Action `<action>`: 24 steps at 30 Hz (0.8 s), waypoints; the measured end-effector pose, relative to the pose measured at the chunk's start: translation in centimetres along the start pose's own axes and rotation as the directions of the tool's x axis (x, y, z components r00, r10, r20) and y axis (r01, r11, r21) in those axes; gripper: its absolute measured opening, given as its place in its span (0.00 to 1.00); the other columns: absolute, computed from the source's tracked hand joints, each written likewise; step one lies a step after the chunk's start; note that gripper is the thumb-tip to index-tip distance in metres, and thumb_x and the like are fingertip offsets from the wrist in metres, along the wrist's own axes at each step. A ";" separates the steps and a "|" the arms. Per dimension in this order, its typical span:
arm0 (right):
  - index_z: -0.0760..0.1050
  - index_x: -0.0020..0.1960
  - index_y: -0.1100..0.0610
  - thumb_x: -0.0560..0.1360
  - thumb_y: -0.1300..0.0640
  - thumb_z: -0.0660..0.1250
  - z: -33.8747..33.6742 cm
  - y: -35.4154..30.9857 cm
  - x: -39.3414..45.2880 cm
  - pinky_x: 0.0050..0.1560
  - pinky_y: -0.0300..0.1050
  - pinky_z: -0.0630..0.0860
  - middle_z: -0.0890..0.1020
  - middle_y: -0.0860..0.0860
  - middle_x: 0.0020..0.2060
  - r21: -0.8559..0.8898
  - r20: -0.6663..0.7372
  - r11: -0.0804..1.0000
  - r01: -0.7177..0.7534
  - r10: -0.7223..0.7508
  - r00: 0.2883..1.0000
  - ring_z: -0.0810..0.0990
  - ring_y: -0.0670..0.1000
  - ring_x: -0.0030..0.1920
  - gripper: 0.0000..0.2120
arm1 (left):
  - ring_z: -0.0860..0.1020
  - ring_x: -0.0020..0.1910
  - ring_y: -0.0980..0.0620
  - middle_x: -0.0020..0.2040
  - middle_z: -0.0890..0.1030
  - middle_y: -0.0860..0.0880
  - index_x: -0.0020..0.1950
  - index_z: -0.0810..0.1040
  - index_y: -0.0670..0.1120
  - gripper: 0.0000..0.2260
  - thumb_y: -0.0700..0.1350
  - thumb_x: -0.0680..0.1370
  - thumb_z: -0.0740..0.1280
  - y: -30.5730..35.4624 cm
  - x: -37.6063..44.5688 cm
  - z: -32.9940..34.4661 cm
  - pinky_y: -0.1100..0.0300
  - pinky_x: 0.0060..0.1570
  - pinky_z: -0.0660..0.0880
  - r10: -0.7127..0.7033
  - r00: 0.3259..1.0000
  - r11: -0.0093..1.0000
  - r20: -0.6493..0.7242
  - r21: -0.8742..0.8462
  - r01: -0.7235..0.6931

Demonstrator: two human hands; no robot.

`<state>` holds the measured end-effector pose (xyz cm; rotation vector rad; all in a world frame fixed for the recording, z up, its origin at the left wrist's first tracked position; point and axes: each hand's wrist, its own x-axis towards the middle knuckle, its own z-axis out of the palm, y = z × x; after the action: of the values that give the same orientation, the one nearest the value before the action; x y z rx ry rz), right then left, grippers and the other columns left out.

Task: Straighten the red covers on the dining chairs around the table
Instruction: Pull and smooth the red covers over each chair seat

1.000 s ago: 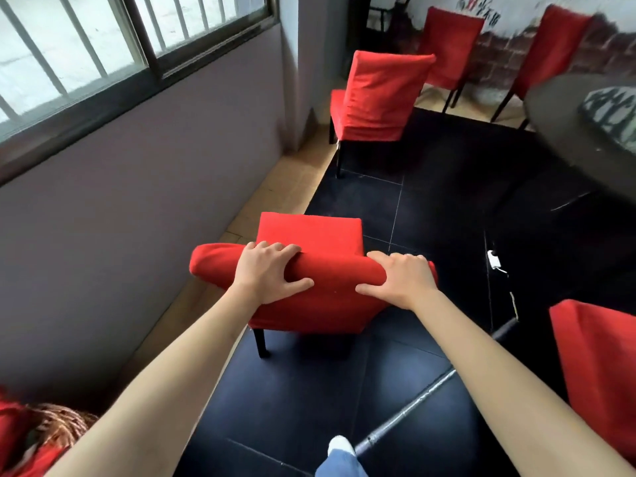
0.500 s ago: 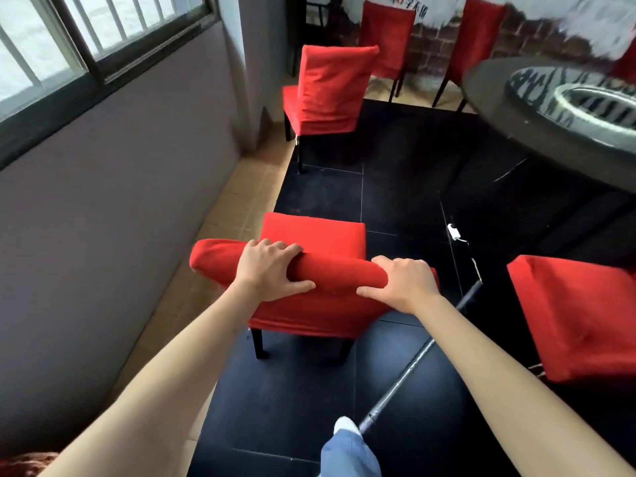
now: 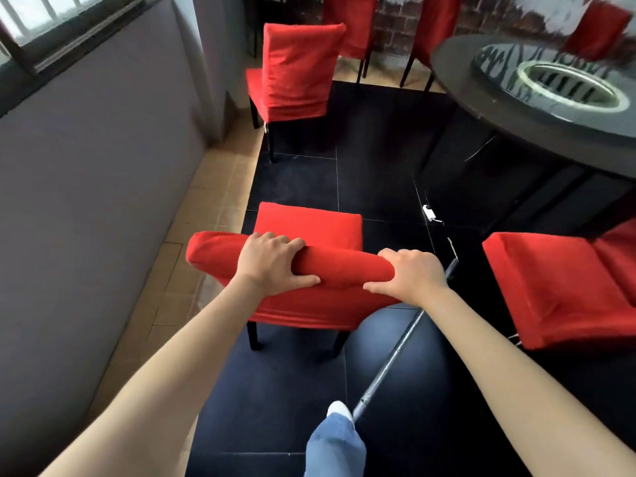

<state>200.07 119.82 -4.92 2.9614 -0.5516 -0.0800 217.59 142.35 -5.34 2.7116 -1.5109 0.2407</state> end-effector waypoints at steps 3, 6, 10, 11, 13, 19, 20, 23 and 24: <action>0.73 0.60 0.46 0.59 0.20 0.48 0.2 1.2 0.5 0.41 0.45 0.67 0.81 0.48 0.44 -0.021 -0.015 1.000 0.001 -0.001 1.000 0.80 0.52 0.47 0.43 | 0.79 0.46 0.47 0.45 0.81 0.52 0.58 0.76 0.53 0.39 0.79 0.63 0.49 0.7 0.8 0.2 0.54 0.46 0.69 0.000 1.000 1.000 -0.029 -0.006 0.000; 0.73 0.58 0.47 0.58 0.20 0.48 0.4 1.7 1.3 0.41 0.46 0.67 0.81 0.49 0.44 -0.044 -0.030 0.999 0.004 -0.005 1.000 0.80 0.53 0.47 0.42 | 0.79 0.45 0.47 0.45 0.81 0.52 0.58 0.76 0.53 0.39 0.79 0.63 0.49 0.8 1.5 0.3 0.54 0.45 0.68 -0.006 0.999 1.000 -0.036 -0.006 0.006; 0.73 0.54 0.49 0.57 0.20 0.49 0.4 2.3 2.8 0.40 0.46 0.67 0.80 0.49 0.43 -0.024 -0.053 1.000 -0.002 0.001 0.999 0.80 0.54 0.46 0.42 | 0.79 0.46 0.47 0.45 0.81 0.52 0.58 0.76 0.53 0.38 0.79 0.64 0.50 0.4 3.0 0.5 0.54 0.46 0.69 -0.005 1.000 1.000 -0.030 -0.001 0.005; 0.72 0.54 0.49 0.57 0.19 0.49 0.3 2.4 3.2 0.39 0.46 0.67 0.80 0.50 0.43 -0.023 -0.052 1.000 -0.003 0.002 0.999 0.80 0.54 0.46 0.42 | 0.79 0.45 0.47 0.45 0.81 0.52 0.57 0.76 0.53 0.38 0.79 0.64 0.50 0.3 3.5 0.6 0.54 0.46 0.69 -0.001 1.000 1.000 -0.027 -0.001 0.001; 0.71 0.52 0.50 0.57 0.19 0.48 0.2 3.0 4.1 0.37 0.45 0.66 0.79 0.49 0.41 -0.028 -0.047 1.000 -0.008 0.007 0.999 0.80 0.54 0.44 0.41 | 0.78 0.45 0.47 0.45 0.81 0.52 0.57 0.75 0.53 0.39 0.79 0.63 0.49 0.2 4.6 0.8 0.54 0.45 0.68 0.007 1.000 1.000 -0.027 -0.003 -0.007; 0.69 0.49 0.50 0.57 0.19 0.49 0.2 5.7 7.2 0.37 0.46 0.68 0.78 0.47 0.39 -0.015 -0.038 1.000 -0.016 0.015 0.999 0.78 0.53 0.45 0.39 | 0.79 0.43 0.48 0.43 0.81 0.52 0.57 0.76 0.53 0.39 0.79 0.64 0.47 0.7 8.3 1.6 0.54 0.43 0.70 -0.005 0.999 1.000 -0.051 -0.006 0.004; 0.69 0.50 0.50 0.57 0.19 0.50 0.2 6.3 7.8 0.38 0.46 0.68 0.78 0.47 0.40 -0.013 -0.032 1.000 -0.018 0.018 0.999 0.77 0.53 0.46 0.39 | 0.78 0.43 0.48 0.42 0.81 0.52 0.57 0.76 0.52 0.39 0.79 0.64 0.48 0.9 9.0 1.7 0.54 0.43 0.69 -0.008 0.999 1.000 -0.052 -0.008 0.007; 0.70 0.55 0.51 0.57 0.20 0.51 0.2 7.6 9.4 0.42 0.48 0.69 0.79 0.49 0.44 -0.004 -0.016 1.000 -0.022 0.022 1.000 0.77 0.54 0.49 0.42 | 0.79 0.43 0.47 0.42 0.81 0.51 0.56 0.76 0.51 0.39 0.78 0.64 0.48 1.3 10.8 1.7 0.54 0.42 0.69 -0.017 0.999 1.000 -0.048 -0.002 0.017; 0.70 0.57 0.52 0.58 0.20 0.51 0.2 7.9 9.8 0.44 0.49 0.70 0.80 0.49 0.45 -0.007 -0.015 1.000 -0.020 0.020 1.000 0.77 0.54 0.50 0.43 | 0.79 0.43 0.47 0.42 0.81 0.50 0.56 0.76 0.51 0.38 0.78 0.64 0.49 1.3 11.2 1.8 0.54 0.43 0.69 -0.019 0.999 1.000 -0.049 -0.001 0.019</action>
<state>206.41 108.98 -4.35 2.9462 -0.5780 -0.0583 222.55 132.03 -5.51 2.6976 -1.4712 0.3032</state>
